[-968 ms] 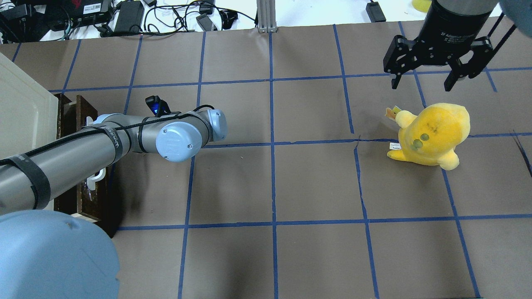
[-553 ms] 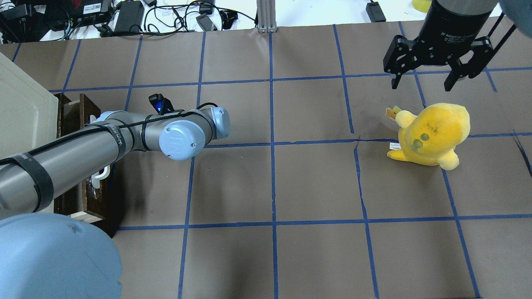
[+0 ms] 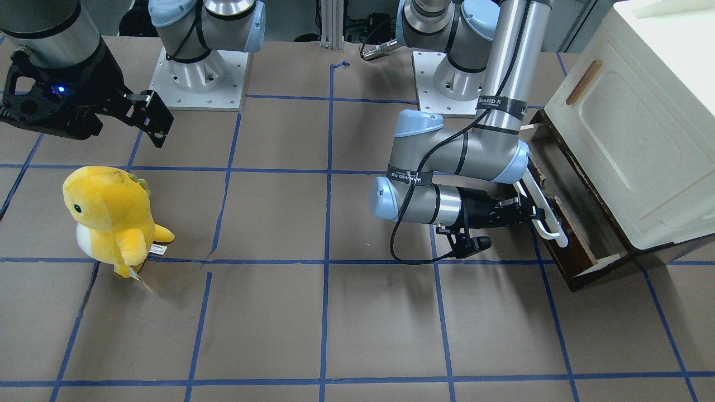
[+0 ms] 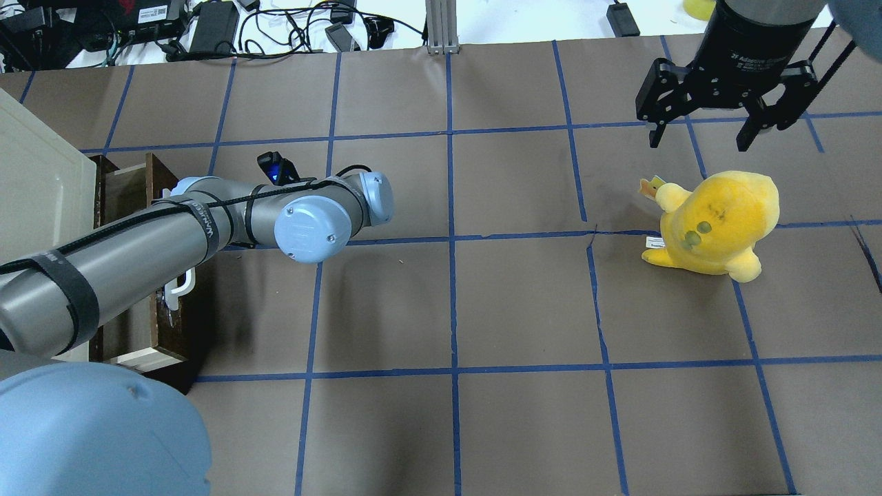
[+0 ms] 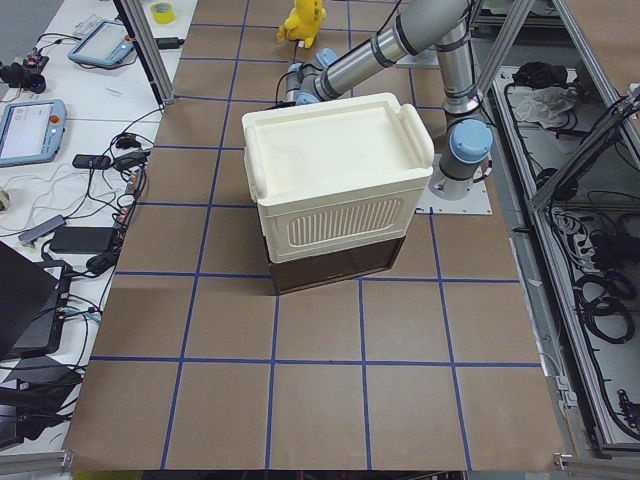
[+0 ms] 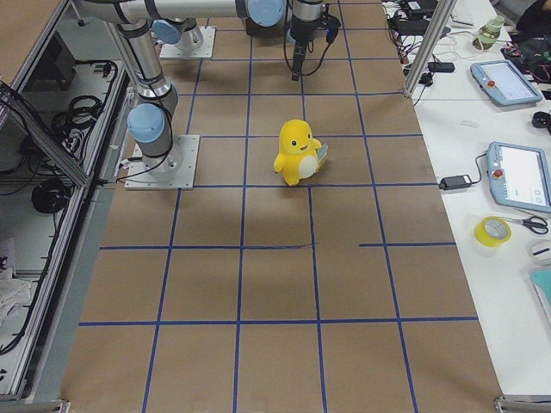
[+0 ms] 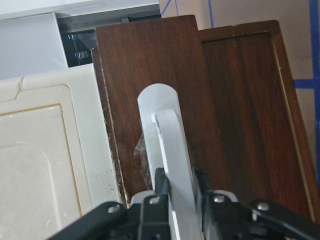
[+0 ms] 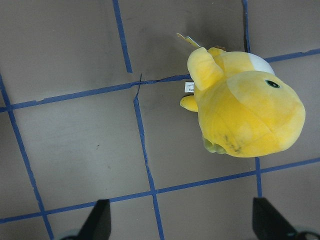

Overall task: Pull drawer sideways
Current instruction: 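Pull the handle with the left gripper, sliding the drawer out sideways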

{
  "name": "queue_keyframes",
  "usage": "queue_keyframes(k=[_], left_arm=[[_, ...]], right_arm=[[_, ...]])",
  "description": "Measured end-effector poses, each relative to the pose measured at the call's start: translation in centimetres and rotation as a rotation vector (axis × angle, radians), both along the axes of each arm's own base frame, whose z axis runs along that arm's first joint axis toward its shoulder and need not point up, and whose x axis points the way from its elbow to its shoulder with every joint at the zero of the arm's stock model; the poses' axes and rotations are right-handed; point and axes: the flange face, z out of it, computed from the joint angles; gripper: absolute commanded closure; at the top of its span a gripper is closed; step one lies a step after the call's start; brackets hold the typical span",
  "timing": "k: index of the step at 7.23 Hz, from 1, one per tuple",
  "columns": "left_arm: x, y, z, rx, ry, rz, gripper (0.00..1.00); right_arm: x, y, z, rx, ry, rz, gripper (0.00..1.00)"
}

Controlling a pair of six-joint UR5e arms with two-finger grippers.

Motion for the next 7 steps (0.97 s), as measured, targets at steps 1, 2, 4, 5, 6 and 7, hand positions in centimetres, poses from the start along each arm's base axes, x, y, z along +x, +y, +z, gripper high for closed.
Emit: queue_keyframes(k=[1,2,4,5,6,7], left_arm=[[-0.7,-0.2,-0.1,0.001,0.010,-0.002,0.92],[-1.3,-0.3,-0.2,0.000,0.020,-0.003,0.92],[-2.4,-0.7,-0.3,-0.005,0.035,-0.006,0.92],[-2.9,-0.9,-0.3,-0.009,0.044,-0.008,0.92],[-3.4,-1.1,-0.1,-0.015,0.053,-0.008,0.92],[-3.8,-1.2,0.0,-0.018,0.059,-0.009,0.91]], right_arm=[[0.0,0.0,0.0,0.000,0.000,0.000,0.00],[0.0,0.0,0.0,0.000,0.000,0.000,0.00],[0.0,0.0,0.0,0.000,0.000,0.000,0.00],[0.0,0.0,0.0,0.000,0.000,0.000,0.00],[0.0,0.0,0.0,0.000,0.000,0.000,0.00],[0.0,0.0,0.0,0.000,0.000,0.000,0.00]])
